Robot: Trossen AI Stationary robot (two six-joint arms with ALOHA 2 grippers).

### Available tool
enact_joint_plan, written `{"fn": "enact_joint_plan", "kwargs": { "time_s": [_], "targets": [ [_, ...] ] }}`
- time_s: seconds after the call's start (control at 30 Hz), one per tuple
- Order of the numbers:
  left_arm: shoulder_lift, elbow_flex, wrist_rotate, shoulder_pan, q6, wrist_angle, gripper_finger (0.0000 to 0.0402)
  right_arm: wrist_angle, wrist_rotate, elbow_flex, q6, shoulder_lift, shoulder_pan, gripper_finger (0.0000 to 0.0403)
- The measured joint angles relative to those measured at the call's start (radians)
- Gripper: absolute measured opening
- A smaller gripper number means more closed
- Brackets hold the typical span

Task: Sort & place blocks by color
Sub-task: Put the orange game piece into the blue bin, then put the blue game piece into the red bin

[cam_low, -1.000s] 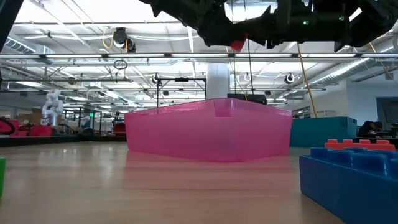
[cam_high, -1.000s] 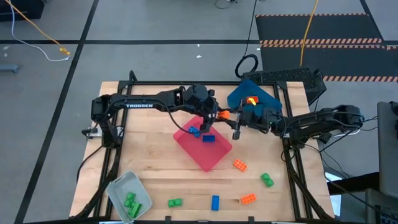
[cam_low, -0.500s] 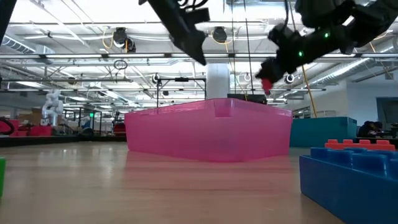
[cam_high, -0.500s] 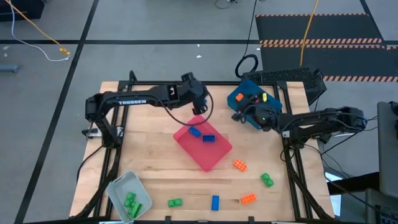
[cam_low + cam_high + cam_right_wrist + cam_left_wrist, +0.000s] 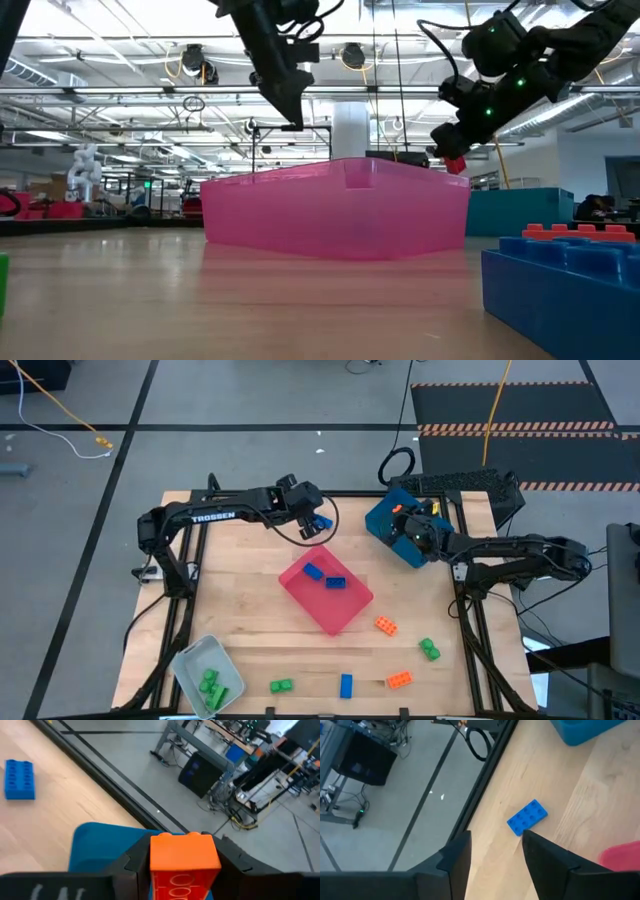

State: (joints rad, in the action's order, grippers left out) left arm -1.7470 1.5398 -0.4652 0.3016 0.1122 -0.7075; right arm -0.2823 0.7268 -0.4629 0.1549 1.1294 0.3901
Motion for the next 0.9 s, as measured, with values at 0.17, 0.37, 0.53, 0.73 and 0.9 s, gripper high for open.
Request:
{"fn": "enact_joint_plan", "kwargs": {
  "time_s": [0.17, 0.37, 0.53, 0.73, 0.9],
  "targets": [
    [0.0, 0.0, 0.0, 0.0, -0.026, -0.002, 0.0166, 0.003, 0.003, 0.0, -0.082, 0.0, 0.042, 0.0199],
    [0.0, 0.0, -0.001, 0.02, 0.037, 0.094, 0.0167, 0.003, 0.003, 0.0, -0.124, 0.0, 0.056, 0.0264],
    [0.0, 0.0, 0.003, 0.049, 0.162, 0.153, 0.0168, -0.004, -0.005, 0.001, -0.119, -0.005, 0.055, 0.0286],
    [-0.027, 0.0, 0.127, 0.136, 0.265, 0.081, 0.0168, -0.056, -0.193, 0.002, -0.121, -0.04, 0.049, 0.0287],
    [-0.031, 0.002, 0.222, 0.202, 0.291, -0.008, 0.0168, -0.056, -0.361, 0.002, -0.136, -0.09, 0.027, 0.0286]
  ]
}}
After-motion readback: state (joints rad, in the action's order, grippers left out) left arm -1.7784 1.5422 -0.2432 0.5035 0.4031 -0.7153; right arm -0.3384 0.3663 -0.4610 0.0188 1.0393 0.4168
